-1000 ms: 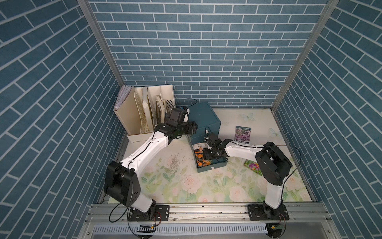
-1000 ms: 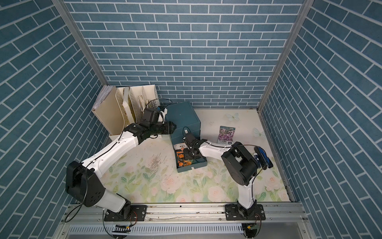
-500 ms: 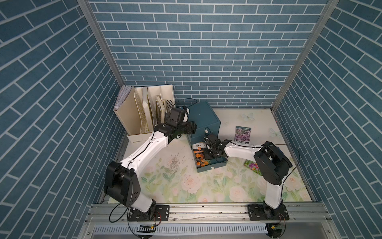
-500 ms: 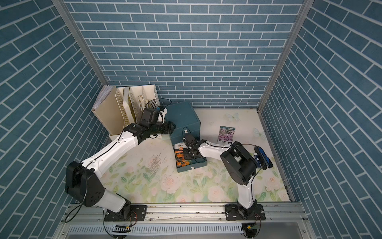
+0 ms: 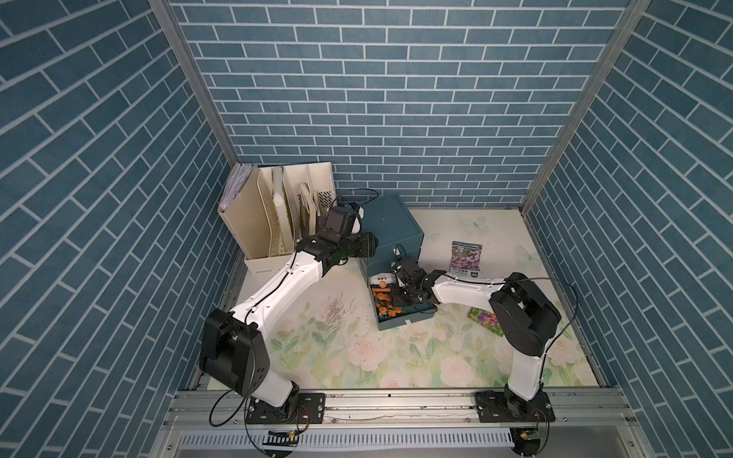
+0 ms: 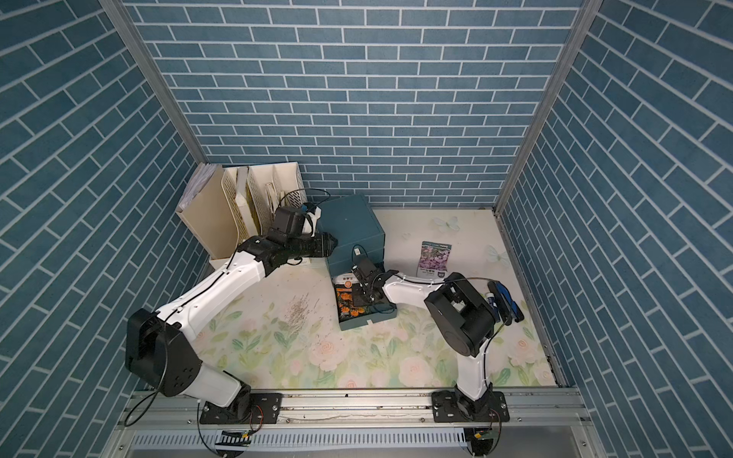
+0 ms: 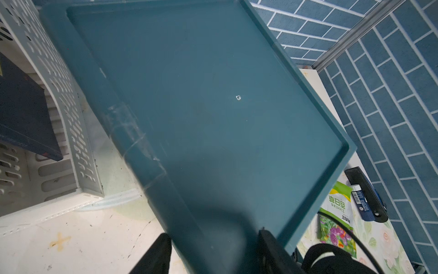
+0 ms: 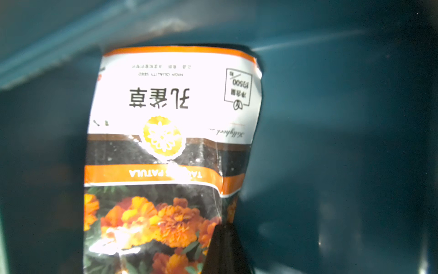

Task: Take the seed bags out of the drawer
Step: Pick up the seed packet from the drawer.

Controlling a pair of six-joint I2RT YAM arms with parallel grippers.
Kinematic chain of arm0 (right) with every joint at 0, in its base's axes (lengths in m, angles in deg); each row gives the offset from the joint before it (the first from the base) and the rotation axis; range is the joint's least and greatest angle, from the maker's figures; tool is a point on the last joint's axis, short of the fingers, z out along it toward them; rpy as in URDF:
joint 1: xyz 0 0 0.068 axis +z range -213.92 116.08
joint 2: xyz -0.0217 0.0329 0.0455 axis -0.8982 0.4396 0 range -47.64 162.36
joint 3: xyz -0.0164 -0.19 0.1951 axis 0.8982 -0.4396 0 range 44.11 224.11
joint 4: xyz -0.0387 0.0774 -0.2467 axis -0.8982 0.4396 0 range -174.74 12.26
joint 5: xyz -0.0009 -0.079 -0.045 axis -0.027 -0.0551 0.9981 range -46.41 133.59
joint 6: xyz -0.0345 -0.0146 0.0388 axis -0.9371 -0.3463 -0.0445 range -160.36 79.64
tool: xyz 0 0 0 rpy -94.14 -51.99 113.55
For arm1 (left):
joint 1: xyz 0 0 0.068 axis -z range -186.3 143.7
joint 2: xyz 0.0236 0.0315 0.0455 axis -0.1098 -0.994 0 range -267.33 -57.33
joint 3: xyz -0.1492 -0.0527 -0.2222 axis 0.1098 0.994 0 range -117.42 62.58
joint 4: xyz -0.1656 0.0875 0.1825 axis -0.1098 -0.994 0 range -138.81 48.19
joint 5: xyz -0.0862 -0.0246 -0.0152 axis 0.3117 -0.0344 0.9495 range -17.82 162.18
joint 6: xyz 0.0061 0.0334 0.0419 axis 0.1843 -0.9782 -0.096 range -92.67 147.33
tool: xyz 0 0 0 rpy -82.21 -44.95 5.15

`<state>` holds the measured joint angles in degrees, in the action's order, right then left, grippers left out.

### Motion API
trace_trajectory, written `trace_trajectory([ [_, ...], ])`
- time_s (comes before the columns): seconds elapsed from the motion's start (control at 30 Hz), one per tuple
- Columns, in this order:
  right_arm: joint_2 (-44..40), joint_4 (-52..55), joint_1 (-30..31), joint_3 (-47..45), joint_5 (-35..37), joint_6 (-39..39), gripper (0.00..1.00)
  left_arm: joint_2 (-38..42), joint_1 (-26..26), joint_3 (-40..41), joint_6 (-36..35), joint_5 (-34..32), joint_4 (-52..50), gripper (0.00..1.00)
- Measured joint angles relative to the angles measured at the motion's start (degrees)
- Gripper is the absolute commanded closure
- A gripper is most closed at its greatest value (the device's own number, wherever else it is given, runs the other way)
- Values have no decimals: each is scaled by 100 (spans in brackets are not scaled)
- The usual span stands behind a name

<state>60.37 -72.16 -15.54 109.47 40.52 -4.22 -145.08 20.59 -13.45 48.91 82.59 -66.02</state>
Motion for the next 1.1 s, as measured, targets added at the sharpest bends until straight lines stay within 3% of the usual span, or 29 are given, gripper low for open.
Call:
trace_trajectory([
  [1.1,-1200,544,-136,-382,581,-4,100,4,9,0,-2,15,2,38],
])
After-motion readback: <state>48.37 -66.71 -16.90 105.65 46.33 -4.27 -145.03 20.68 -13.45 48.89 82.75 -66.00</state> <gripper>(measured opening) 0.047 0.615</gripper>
